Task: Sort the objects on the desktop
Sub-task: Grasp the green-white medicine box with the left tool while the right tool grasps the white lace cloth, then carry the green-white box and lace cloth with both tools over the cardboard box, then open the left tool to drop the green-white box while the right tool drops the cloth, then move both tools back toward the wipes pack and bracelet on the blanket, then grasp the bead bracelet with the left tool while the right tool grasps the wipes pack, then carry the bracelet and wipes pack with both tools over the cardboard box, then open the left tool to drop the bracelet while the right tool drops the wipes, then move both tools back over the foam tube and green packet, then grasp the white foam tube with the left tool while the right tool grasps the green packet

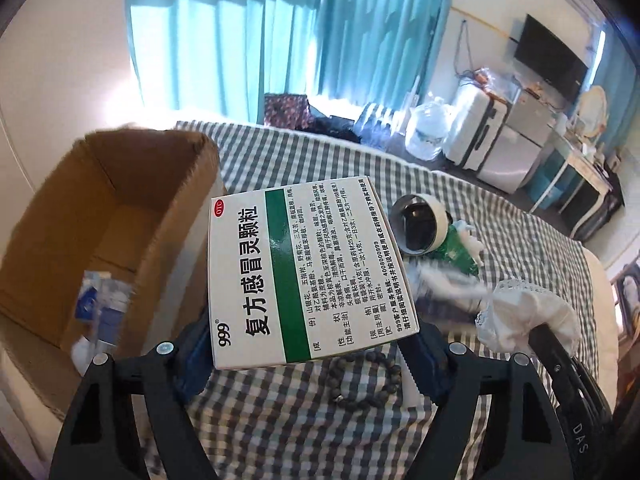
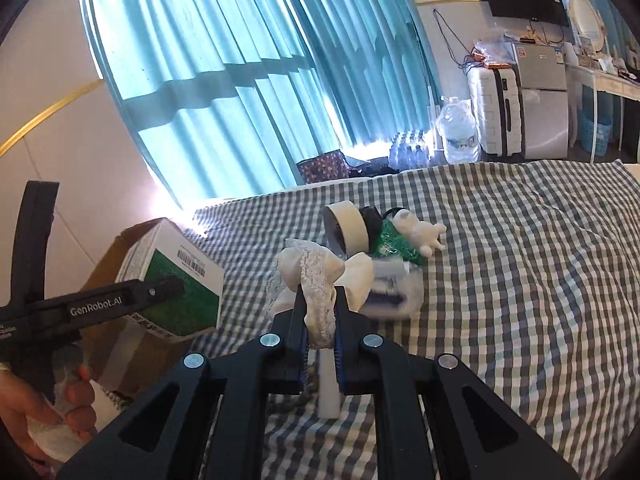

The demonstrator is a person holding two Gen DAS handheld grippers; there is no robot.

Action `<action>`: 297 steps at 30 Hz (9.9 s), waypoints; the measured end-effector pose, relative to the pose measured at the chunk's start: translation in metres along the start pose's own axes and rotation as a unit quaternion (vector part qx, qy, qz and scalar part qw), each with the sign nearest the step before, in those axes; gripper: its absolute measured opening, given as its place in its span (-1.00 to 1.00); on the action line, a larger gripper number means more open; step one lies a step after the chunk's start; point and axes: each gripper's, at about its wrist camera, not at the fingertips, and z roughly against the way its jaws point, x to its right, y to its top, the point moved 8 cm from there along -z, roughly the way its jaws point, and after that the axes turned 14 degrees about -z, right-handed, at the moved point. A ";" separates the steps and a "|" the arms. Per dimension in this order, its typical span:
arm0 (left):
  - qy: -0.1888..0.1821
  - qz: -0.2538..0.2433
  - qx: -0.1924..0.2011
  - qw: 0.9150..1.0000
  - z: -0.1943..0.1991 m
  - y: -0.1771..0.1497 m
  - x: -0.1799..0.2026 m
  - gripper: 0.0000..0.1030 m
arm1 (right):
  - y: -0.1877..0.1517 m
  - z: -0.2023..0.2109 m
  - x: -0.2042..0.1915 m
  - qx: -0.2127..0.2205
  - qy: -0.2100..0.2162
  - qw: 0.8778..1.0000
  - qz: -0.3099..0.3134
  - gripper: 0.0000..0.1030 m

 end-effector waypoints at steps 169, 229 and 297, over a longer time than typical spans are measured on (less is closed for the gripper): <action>-0.033 -0.065 0.007 0.997 -0.019 -0.096 0.017 -0.78 | -0.015 -0.025 0.047 -0.018 -0.066 0.994 -0.084 -0.68; -0.007 0.009 0.043 0.999 0.035 -0.043 -0.197 -0.77 | -0.089 -0.117 -0.265 -0.078 -0.006 0.987 0.138 -0.68; -0.070 -0.080 -0.092 0.990 -0.134 -0.065 0.147 0.06 | 0.034 -0.064 0.104 0.005 -0.116 0.992 -0.050 0.35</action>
